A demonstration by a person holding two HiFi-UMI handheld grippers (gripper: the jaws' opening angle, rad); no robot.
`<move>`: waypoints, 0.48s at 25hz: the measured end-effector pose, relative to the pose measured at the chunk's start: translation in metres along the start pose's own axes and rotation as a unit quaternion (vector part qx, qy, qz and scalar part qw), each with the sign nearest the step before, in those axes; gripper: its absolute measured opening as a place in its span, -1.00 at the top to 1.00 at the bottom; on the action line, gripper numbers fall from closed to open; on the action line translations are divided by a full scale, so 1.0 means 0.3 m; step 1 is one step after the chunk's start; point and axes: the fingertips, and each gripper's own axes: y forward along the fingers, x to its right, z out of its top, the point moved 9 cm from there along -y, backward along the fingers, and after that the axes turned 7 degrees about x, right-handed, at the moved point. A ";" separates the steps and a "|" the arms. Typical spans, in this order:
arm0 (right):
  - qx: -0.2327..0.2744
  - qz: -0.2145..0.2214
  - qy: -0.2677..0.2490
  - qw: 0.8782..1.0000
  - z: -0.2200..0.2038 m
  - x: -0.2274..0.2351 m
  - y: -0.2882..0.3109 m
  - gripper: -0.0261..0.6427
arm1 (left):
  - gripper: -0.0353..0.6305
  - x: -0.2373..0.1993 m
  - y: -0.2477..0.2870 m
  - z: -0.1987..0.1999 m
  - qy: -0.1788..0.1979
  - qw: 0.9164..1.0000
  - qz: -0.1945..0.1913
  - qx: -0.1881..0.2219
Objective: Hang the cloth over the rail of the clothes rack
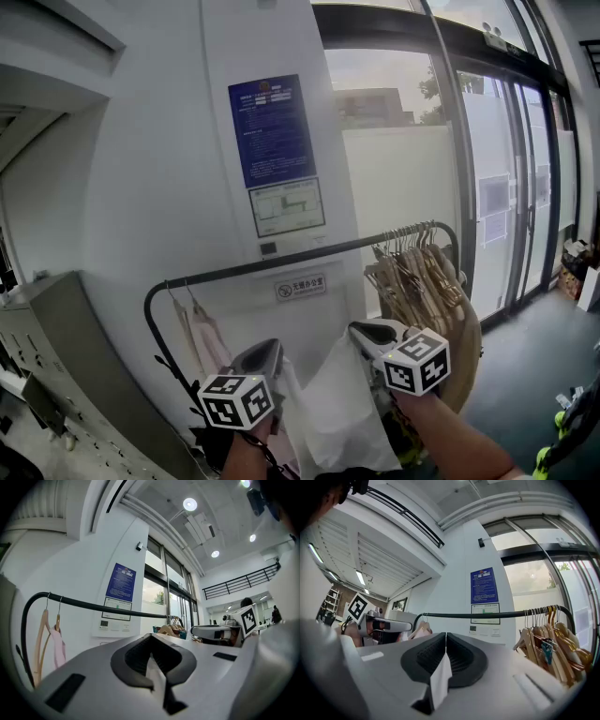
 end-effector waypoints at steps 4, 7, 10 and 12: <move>0.002 0.000 -0.001 1.000 -0.004 -0.010 0.000 0.89 | 0.88 -0.003 -0.006 -0.007 0.001 1.000 -0.001 -0.001; 0.003 -0.001 -0.001 1.000 0.001 -0.012 0.001 0.89 | 0.88 -0.005 -0.005 -0.003 0.001 1.000 -0.001 -0.002; 0.005 -0.001 0.000 1.000 0.005 -0.006 -0.001 0.89 | 0.88 -0.003 -0.002 -0.002 -0.001 1.000 -0.001 -0.001; 0.006 -0.001 0.001 1.000 0.005 -0.002 -0.002 0.89 | 0.88 -0.002 0.002 -0.004 0.000 1.000 0.000 -0.001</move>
